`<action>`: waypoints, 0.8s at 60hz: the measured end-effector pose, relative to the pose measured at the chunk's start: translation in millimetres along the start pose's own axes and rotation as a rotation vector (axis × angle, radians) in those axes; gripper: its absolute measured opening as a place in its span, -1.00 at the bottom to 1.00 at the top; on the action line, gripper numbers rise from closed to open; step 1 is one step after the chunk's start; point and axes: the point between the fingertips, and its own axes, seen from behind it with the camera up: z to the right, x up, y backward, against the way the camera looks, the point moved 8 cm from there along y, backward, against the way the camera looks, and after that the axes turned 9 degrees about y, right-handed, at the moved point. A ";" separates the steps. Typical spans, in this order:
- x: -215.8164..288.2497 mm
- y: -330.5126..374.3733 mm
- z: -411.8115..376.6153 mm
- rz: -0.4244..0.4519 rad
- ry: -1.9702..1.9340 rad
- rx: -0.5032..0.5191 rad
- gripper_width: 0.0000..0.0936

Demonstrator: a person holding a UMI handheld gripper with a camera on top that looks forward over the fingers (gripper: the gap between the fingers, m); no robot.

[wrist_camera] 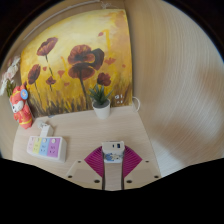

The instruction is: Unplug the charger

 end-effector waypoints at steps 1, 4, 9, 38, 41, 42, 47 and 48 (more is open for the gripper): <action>-4.3 -3.4 -0.5 -0.017 -0.002 0.006 -0.56; -13.4 -20.4 -0.8 -0.066 -0.010 0.044 -0.52; -9.8 -13.9 -0.6 -0.054 0.002 0.013 -0.39; 73.8 118.5 -43.5 0.206 0.028 -0.078 0.85; 77.4 151.6 -65.9 0.258 0.020 -0.066 0.84; 77.1 161.9 -73.8 0.272 0.019 -0.062 0.84; 66.9 201.5 -111.5 0.333 0.027 -0.039 0.84; 63.3 209.4 -119.9 0.344 0.031 -0.036 0.84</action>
